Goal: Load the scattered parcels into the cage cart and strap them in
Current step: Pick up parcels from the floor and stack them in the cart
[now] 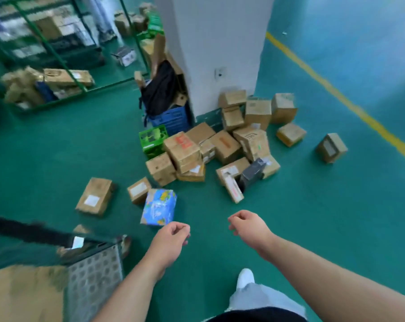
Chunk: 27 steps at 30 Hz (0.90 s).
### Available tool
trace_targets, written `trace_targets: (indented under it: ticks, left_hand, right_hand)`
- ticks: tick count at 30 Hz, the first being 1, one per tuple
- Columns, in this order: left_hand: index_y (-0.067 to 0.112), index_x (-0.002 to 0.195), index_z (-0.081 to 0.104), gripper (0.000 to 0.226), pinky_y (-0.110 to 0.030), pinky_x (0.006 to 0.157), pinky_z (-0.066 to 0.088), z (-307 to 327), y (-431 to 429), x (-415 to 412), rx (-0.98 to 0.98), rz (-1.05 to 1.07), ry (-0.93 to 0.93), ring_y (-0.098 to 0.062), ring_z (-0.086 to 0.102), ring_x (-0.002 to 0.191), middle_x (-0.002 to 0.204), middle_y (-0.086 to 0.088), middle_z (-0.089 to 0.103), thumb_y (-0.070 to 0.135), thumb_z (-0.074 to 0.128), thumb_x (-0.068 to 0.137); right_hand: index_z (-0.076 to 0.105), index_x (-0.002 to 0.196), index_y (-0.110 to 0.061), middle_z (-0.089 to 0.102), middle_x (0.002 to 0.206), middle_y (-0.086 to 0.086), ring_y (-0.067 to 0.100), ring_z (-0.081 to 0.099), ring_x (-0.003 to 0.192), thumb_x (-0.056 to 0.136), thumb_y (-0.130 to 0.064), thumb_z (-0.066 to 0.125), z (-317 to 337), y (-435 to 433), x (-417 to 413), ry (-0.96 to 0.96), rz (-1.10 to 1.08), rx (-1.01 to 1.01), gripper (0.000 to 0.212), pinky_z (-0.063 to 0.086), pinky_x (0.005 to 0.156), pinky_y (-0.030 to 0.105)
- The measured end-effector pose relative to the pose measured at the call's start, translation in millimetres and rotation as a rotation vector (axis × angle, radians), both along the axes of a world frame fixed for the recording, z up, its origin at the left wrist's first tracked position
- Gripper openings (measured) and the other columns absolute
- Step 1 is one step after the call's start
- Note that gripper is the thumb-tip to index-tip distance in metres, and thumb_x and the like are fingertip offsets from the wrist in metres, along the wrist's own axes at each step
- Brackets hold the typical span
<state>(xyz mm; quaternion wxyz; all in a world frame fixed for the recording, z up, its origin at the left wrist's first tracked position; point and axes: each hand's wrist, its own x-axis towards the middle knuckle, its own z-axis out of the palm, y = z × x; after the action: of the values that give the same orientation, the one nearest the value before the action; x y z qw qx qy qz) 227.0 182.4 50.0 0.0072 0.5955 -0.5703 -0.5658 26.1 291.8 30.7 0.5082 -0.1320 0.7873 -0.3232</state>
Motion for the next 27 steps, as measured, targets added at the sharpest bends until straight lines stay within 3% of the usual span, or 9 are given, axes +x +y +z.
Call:
trace_targets:
  ticks: [4,11,14,16,19,22,27]
  left_hand:
    - [0.023,0.101,0.071,0.013,-0.035,0.093,0.053,13,-29,-59,0.031,-0.050,-0.017,-0.012,0.073,0.092,0.100,0.006,0.076,0.031,0.062,0.099]
    - [0.022,0.099,0.072,0.014,-0.031,0.085,0.053,-14,-113,-119,0.087,-0.172,-0.093,-0.018,0.072,0.094,0.099,0.003,0.076,0.032,0.062,0.098]
    - [0.020,0.098,0.071,0.015,-0.028,0.075,0.051,-32,-163,-156,0.089,-0.303,-0.080,-0.016,0.069,0.087,0.099,-0.001,0.075,0.031,0.061,0.099]
    - [0.019,0.096,0.071,0.016,-0.028,0.071,0.050,-37,-200,-188,0.070,-0.426,-0.078,-0.015,0.066,0.081,0.096,-0.005,0.075,0.029,0.060,0.099]
    - [0.016,0.094,0.070,0.016,-0.036,0.076,0.053,-26,-238,-234,0.037,-0.583,-0.083,-0.017,0.062,0.076,0.092,-0.008,0.074,0.028,0.060,0.097]
    - [0.020,0.094,0.070,0.016,-0.039,0.081,0.056,-16,-260,-300,-0.008,-0.748,-0.088,-0.027,0.068,0.084,0.092,-0.007,0.075,0.032,0.059,0.096]
    - [0.022,0.099,0.069,0.017,-0.037,0.080,0.055,0,-231,-397,-0.028,-0.979,-0.030,-0.021,0.067,0.090,0.096,-0.002,0.073,0.032,0.055,0.102]
  right_hand:
    - [0.067,0.098,-0.016,0.076,0.100,0.002,0.016,0.062,0.076,0.096,-0.028,0.052,-1,-32,-58,-0.030,-0.018,0.018,0.019,0.047,0.064,0.027]
    - [0.066,0.101,-0.019,0.074,0.101,-0.001,0.017,0.064,0.082,0.098,-0.030,0.051,-21,-92,-110,-0.048,-0.131,0.042,0.019,0.050,0.071,0.029]
    - [0.067,0.103,-0.019,0.074,0.101,-0.001,0.017,0.065,0.084,0.098,-0.031,0.052,-26,-107,-128,-0.023,-0.209,0.084,0.020,0.050,0.069,0.028]
    - [0.067,0.102,-0.018,0.075,0.099,-0.001,0.018,0.065,0.082,0.098,-0.030,0.052,-23,-113,-140,0.001,-0.333,0.113,0.020,0.048,0.069,0.028]
    - [0.067,0.101,-0.017,0.074,0.098,-0.001,0.024,0.070,0.090,0.099,-0.028,0.052,-7,-116,-146,0.010,-0.491,0.118,0.018,0.047,0.069,0.028]
    - [0.068,0.102,-0.019,0.074,0.099,-0.002,0.018,0.071,0.092,0.099,-0.028,0.054,6,-114,-155,0.027,-0.616,0.097,0.017,0.048,0.066,0.025]
    - [0.068,0.103,-0.018,0.074,0.102,0.000,0.017,0.069,0.091,0.101,-0.029,0.054,4,-79,-163,-0.014,-0.940,0.101,0.019,0.049,0.073,0.027]
